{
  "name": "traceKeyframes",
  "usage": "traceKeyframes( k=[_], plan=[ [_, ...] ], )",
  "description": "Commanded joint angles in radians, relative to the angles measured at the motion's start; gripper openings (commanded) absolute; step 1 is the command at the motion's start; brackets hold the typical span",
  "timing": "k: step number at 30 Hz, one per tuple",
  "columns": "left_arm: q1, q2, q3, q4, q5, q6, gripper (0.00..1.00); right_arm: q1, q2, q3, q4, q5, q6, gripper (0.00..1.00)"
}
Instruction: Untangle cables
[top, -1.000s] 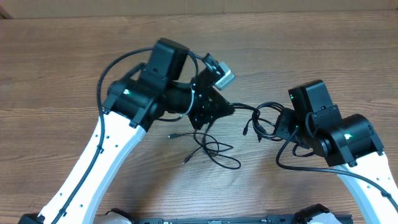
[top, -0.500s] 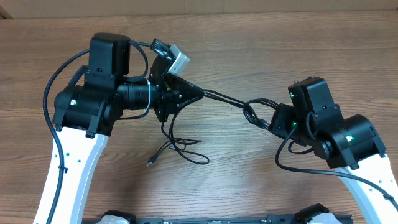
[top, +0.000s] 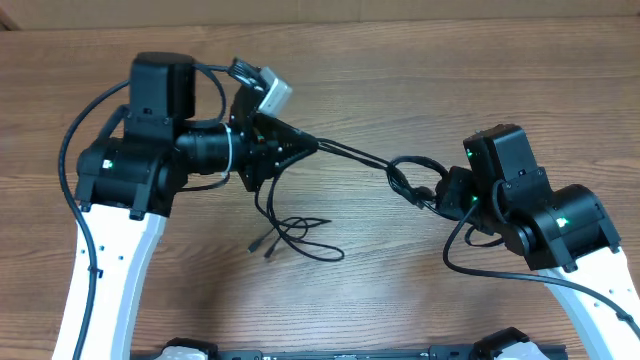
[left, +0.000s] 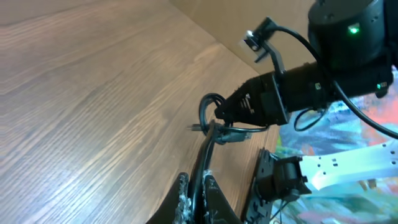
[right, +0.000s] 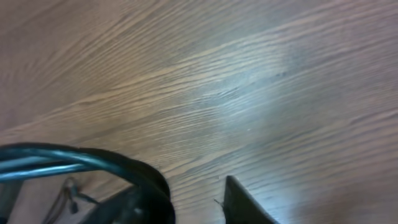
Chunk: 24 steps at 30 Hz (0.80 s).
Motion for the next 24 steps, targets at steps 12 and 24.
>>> traceKeyframes(
  k=[12, 24],
  plan=[
    [0.132, -0.050, 0.022, 0.017, 0.098, 0.020, 0.04, -0.029, 0.040, -0.019, -0.025, 0.200, -0.011, 1.00],
    [0.132, -0.049, 0.022, 0.088, 0.200, 0.033, 0.04, -0.029, 0.064, -0.019, 0.007, 0.122, -0.032, 1.00]
  ],
)
